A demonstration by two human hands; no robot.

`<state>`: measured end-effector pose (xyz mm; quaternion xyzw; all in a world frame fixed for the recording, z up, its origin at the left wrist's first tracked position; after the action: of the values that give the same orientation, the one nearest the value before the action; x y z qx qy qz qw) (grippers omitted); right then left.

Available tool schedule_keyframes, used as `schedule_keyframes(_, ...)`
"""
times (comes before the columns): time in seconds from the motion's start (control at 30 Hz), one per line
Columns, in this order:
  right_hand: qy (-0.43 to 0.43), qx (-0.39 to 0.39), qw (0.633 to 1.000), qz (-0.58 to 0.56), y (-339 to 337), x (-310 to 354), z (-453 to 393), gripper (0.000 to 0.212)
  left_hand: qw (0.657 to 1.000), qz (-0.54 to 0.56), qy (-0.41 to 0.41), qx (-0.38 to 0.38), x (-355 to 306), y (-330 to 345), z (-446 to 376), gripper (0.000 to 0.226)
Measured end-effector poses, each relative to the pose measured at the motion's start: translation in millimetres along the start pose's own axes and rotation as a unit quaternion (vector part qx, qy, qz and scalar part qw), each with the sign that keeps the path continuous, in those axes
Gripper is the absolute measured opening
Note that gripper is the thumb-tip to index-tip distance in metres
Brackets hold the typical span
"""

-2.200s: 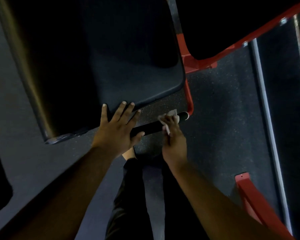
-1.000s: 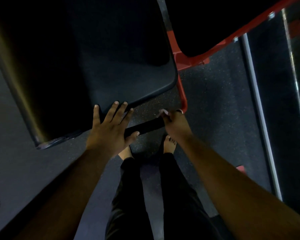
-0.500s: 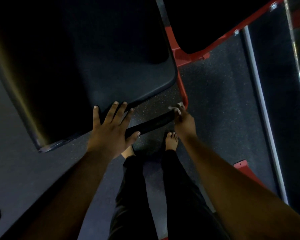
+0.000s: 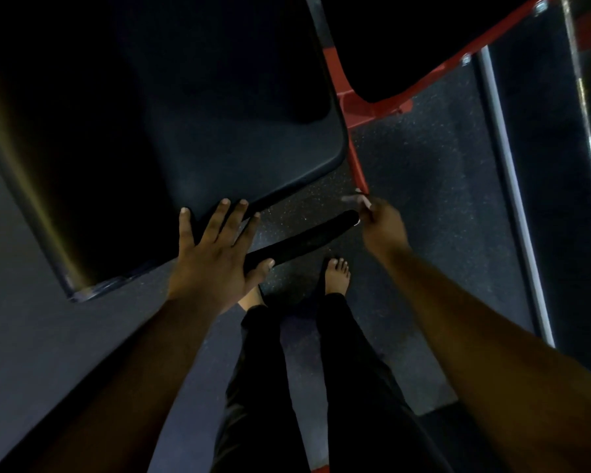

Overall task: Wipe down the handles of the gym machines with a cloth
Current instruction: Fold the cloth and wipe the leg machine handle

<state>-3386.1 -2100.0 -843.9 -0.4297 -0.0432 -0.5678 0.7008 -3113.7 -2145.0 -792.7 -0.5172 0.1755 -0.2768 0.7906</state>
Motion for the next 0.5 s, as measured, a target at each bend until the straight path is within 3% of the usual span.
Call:
schedule_keyframes(0.07, 0.058, 0.042, 0.997, 0.029, 10.8, -20.2, -12.0, 0.031, 1.0, 0.0, -0.001, 0.002, 0.8, 0.8, 0.0, 0.083)
schedule_keyframes(0.13, 0.052, 0.048, 0.997, -0.013, 25.8, -18.0, -4.5, 0.031, 1.0, 0.003, -0.001, 0.005, 0.8, 1.7, 0.5, 0.083)
schedule_keyframes(0.23, -0.004, 0.004, 0.998, -0.066, 36.4, 0.8, 27.0, 0.03, 1.0, 0.002, 0.0, 0.008, 0.1, 0.8, 0.7, 0.083)
schedule_keyframes(0.33, -0.106, -0.025, 0.993, -0.046, 51.5, 25.7, 73.4, 0.037, 1.0, 0.001, -0.001, 0.014, 1.0, 1.9, 0.1, 0.083)
schedule_keyframes(0.43, -0.224, 0.002, 0.974, -0.029, 73.1, 52.5, 120.4, 0.041, 1.0, 0.005, 0.001, 0.012, 0.8, 0.3, -0.2, 0.083)
schedule_keyframes(0.5, -0.224, 0.022, 0.97, -0.09, 74.4, 45.1, 132.4, 0.042, 1.0, 0.0, 0.004, 0.018, 0.4, 1.3, 0.0, 0.083)
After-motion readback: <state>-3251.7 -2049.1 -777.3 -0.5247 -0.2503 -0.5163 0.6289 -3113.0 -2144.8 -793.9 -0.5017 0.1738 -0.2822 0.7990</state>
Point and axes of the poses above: each hand's wrist, its own z-axis away from the middle knuckle, its own y-axis out of the palm, x = y × z, the point moved 9 cm from there along -z, towards the middle knuckle, and after that the axes turned 6 degrees about -x, right-handed, at the moved point
